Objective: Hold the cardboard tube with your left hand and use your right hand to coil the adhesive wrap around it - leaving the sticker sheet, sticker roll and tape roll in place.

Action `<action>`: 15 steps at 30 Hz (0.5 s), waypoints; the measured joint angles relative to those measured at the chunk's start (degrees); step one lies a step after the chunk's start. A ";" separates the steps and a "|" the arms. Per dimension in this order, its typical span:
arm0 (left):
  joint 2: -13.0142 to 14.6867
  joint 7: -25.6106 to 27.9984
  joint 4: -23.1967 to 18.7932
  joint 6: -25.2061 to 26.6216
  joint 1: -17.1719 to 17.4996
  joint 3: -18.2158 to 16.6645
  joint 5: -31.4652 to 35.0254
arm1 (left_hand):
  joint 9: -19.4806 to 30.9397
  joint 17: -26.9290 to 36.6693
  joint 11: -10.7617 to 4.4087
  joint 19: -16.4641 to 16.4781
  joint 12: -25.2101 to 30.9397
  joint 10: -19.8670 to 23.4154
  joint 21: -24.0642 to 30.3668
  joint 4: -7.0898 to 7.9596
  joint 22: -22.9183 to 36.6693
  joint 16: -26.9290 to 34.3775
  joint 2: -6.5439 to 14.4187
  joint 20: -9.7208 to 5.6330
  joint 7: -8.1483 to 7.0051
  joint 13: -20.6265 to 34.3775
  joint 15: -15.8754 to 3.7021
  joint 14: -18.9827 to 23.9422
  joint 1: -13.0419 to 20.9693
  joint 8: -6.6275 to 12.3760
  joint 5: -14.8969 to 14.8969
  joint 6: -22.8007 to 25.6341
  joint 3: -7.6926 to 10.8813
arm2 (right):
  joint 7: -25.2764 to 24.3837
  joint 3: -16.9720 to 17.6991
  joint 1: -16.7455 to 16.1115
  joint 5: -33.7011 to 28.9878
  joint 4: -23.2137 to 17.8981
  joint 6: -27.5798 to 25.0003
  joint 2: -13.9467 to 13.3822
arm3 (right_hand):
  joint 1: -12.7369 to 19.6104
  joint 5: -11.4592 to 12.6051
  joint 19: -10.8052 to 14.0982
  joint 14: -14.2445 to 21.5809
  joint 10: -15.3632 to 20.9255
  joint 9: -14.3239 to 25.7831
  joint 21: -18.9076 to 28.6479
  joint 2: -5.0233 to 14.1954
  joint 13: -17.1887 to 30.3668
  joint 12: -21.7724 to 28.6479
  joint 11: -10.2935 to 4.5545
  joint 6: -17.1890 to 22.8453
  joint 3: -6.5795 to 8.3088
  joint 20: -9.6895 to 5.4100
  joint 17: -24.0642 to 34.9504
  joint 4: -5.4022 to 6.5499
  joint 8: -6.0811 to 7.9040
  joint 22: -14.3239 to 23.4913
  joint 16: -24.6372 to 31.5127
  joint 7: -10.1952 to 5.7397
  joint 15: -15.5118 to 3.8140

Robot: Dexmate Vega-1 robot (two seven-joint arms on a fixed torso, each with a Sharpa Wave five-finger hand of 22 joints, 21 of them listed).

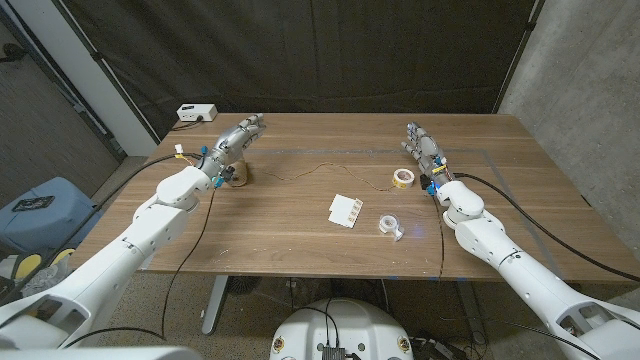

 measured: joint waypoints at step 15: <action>3.42 -3.32 -0.59 0.38 -0.87 -0.13 1.15 | 0.00 0.00 0.32 0.00 0.24 0.31 0.00 -0.63 -0.01 0.00 -0.31 0.00 0.32 0.29 0.00 0.00 1.20 0.00 1.60 -0.33 0.63 | -1.34 -0.11 -0.23 -0.56 -0.06 0.18 0.59 | 0.00 0.00 0.00 0.00 -0.83 0.00 0.00 0.00 0.00 -0.26 0.23 0.00 0.16 0.00 0.00 0.16 0.00 0.00 0.00 0.00 0.00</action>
